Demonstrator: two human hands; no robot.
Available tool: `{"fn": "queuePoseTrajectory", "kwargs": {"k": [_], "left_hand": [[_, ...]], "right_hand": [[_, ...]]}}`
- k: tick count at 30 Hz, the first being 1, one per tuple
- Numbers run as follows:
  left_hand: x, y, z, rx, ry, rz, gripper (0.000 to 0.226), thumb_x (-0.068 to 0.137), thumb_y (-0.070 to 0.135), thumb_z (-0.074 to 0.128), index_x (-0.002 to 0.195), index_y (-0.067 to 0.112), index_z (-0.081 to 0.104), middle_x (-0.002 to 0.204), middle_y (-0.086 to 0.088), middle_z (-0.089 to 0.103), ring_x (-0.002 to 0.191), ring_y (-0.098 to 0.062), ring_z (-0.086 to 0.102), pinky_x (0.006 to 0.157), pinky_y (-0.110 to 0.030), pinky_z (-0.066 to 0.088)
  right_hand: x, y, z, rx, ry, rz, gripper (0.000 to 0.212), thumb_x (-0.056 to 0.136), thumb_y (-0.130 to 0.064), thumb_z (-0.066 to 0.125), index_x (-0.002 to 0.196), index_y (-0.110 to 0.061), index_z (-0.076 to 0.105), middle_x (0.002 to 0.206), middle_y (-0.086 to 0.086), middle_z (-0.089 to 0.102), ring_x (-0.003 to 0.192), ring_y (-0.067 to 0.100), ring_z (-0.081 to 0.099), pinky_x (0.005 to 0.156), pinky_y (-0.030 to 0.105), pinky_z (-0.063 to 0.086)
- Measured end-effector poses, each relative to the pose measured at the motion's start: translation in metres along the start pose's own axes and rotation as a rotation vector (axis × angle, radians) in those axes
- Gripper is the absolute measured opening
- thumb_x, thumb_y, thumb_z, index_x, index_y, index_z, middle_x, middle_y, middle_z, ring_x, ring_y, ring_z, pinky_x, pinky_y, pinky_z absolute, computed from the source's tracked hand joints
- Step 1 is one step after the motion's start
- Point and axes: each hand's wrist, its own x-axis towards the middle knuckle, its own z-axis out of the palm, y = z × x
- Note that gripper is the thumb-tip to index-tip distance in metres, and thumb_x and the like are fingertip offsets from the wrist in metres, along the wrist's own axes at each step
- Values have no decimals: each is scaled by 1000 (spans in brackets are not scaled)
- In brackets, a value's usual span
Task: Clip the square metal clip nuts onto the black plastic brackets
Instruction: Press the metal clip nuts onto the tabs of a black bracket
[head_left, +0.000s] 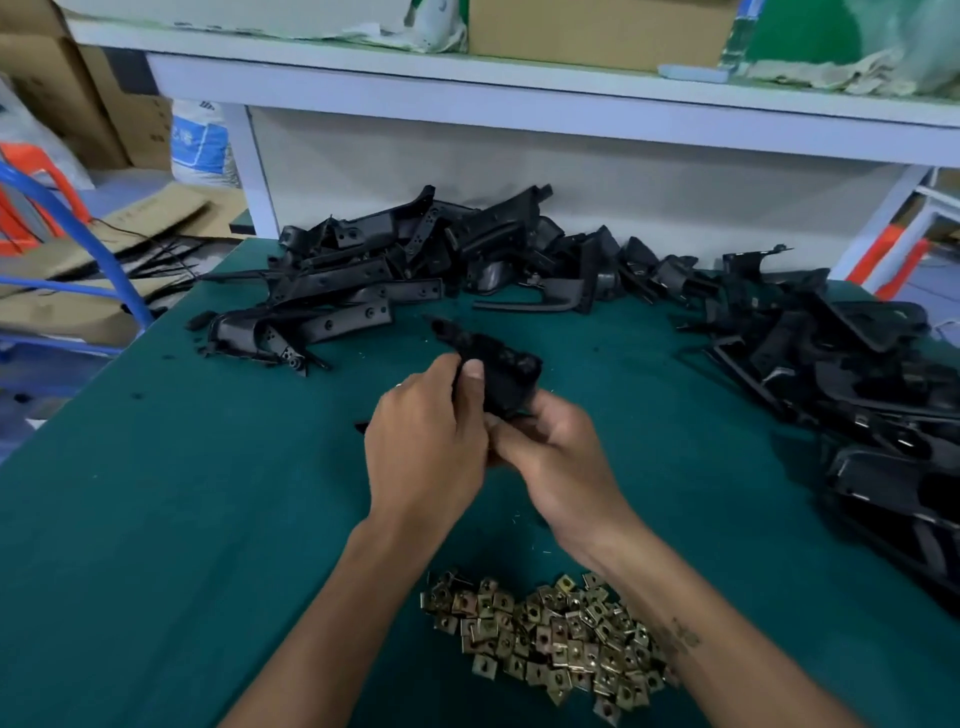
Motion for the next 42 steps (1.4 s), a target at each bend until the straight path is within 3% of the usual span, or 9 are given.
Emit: {"fn": "queuePoseTrajectory", "kwargs": {"k": [6,11,15,17,21,26,30,36,42], "left_hand": [[-7,16,-16,64,-132,139,54,100,62,4,78,28,41,78,11,55,84,-16,51,75,-36,35],[-2,32,-18,58,-439,-129,109,78,89,11,146,6,32,139,-6,51,135,-30,40,115,-51,27],[4,37,-25,-330,-340,-113,67,97,65,31,134,12,47,107,-7,63,97,-19,62,80,-36,52],[7,36,-29,-397,-80,-76,36,102,48,44,109,19,64,77,3,64,62,-13,57,53,-32,44],[15,24,-37,-839,249,-253,14,93,26,69,87,16,75,87,-4,76,79,-25,73,74,-40,61],[27,6,-52,-1144,135,-258,8,86,27,74,81,21,73,84,-5,70,67,-17,58,69,-36,52],[30,14,-46,-1205,53,-347,37,87,43,66,99,8,62,83,-6,70,71,-17,66,69,-29,54],[34,17,-40,-980,79,-648,44,97,54,52,96,16,73,87,-3,77,77,-19,73,73,-40,58],[31,14,-47,-813,-107,-292,55,80,65,57,84,10,61,72,-1,71,58,-19,69,53,-33,56]], "right_hand": [[-9,-11,-6,-95,27,-204,21,105,-20,57,124,-18,65,107,3,78,100,20,75,84,32,61],[-15,1,2,-526,225,-434,29,99,-34,50,127,-31,55,96,-15,72,86,-2,68,70,31,60],[-20,11,11,-466,-9,-439,41,91,-7,59,131,-13,55,96,-8,68,84,17,69,63,39,55],[-19,10,14,-477,-140,-451,61,85,10,56,141,-13,51,133,-6,62,121,20,62,86,36,57],[-21,5,9,-387,-271,-328,77,94,11,55,156,-31,38,164,-22,28,139,10,50,93,25,57],[-20,0,-11,-563,107,-192,50,98,-47,62,145,-33,54,103,3,76,56,9,60,52,30,51],[-15,-2,-1,-410,-90,-115,21,97,-37,69,96,-18,79,66,-9,71,49,1,53,48,21,40],[-9,19,25,-423,89,-75,24,93,-37,73,73,-27,66,56,1,66,42,9,56,41,23,39],[0,21,39,-512,-86,-73,35,101,-28,62,68,-18,62,56,3,67,43,11,57,44,26,42]]}}
